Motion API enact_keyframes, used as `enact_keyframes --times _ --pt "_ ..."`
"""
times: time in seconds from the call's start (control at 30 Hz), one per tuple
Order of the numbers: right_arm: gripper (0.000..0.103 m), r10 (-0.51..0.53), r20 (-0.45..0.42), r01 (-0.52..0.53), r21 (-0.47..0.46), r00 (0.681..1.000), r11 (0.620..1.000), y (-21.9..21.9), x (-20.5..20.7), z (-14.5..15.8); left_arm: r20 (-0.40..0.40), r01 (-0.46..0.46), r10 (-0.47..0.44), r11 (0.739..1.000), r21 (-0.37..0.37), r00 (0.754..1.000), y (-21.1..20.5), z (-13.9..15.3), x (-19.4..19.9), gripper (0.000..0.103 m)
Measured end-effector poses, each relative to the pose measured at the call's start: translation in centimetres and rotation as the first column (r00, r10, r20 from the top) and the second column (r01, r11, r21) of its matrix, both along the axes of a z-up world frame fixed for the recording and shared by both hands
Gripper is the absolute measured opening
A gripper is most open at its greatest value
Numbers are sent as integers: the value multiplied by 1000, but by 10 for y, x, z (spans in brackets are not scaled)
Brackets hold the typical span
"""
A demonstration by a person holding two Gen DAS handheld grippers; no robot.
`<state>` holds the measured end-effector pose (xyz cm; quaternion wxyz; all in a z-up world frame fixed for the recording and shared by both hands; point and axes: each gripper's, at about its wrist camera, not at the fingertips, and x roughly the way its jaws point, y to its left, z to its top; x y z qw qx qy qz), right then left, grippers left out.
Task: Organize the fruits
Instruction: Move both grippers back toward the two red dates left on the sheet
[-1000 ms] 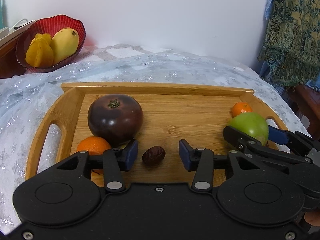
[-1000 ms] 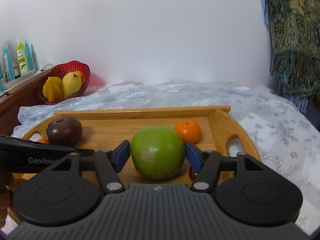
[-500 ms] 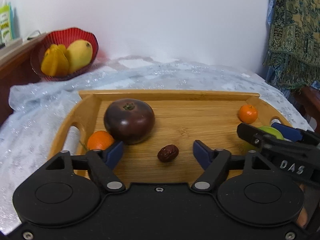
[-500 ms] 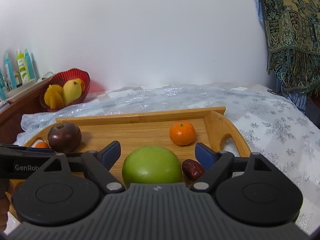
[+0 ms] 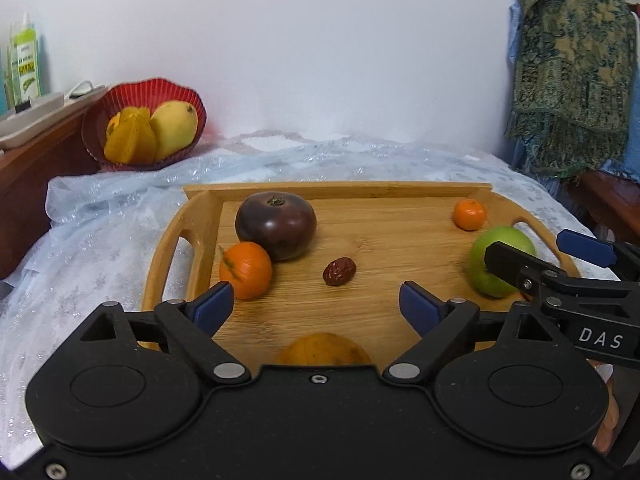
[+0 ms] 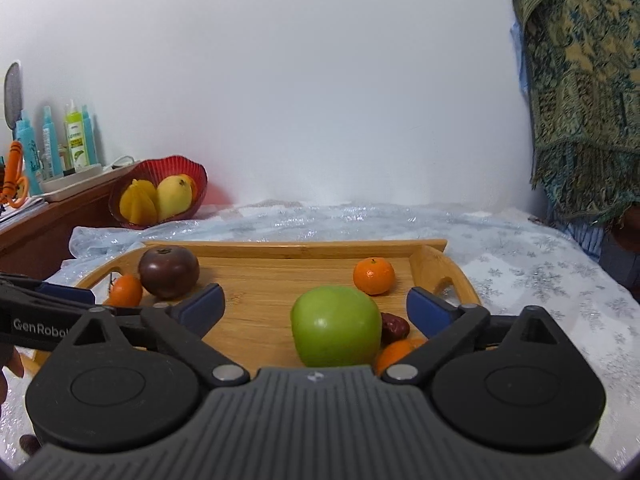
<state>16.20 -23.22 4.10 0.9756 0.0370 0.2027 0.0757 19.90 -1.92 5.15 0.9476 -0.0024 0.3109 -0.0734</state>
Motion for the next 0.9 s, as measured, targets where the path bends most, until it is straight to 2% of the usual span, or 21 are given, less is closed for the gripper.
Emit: enact_keyframes --times 0.17,0.33,0.8,0.9 --pt "103 -6 37 7 -16 999 1000 -1 -20 3 43 6 -6 1000 2 999 1 5 -24 92" --pt "103 -32 24 32 7 999 999 -2 -37 -5 23 22 -21 1000 -21 1000 5 1 -41 93" --pt "103 -8 7 8 -7 1000 1000 13 -86 -22 -17 -1 1 999 -38 1000 18 -18 -78 94" --pt "103 -9 7 10 -14 1000 1000 17 -99 -27 -8 -4 4 999 -32 1000 20 -20 -87 100"
